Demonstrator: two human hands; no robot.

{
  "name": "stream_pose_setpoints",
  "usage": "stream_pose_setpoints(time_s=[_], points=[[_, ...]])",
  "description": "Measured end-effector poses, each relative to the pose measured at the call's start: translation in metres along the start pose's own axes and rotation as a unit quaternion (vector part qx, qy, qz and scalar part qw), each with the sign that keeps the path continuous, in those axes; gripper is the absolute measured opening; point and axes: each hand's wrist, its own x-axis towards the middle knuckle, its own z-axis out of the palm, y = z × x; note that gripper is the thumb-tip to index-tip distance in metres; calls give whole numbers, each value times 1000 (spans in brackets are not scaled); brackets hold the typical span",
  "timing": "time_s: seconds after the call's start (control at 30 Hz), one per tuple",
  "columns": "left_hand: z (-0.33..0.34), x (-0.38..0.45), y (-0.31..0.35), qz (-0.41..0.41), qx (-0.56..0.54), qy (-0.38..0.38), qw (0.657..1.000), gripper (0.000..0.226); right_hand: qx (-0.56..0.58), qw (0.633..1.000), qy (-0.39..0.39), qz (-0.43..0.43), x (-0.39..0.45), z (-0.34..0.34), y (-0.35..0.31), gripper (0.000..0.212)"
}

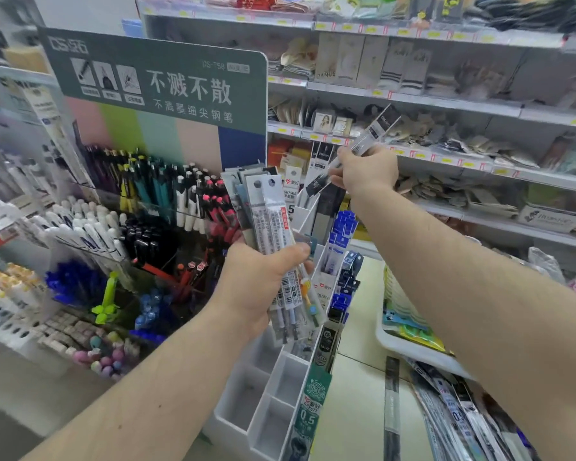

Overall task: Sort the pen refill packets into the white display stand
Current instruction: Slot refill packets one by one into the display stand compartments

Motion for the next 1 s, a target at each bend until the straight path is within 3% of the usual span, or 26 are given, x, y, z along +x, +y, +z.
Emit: stream_pose_setpoints(time_s=[0.17,0.3,0.4,0.6,0.7,0.8,1.0], points=[[0,0,2,-2,-7,1,1000,5,-185,981,-54,-27,19,24,12,23],[0,-1,3,-7,-18,2,1000,5,-399,902,-151,-63,19,31,20,27],[0,-2,5,-9,-36,2,999,6,-452,869,-194,-56,17,31,21,28],[-1,-1,7,-1,-56,-4,998,26,-296,946,-123,-55,-2,7,17,17],[-2,-3,8,-13,-81,-29,996,30,-141,981,-126,-30,-33,-18,12,11],[-2,-4,7,-22,-66,-67,995,28,-39,984,-173,25,-72,-48,12,9],[3,-5,2,-53,-6,-157,986,28,39,968,-235,73,-126,-82,19,3]])
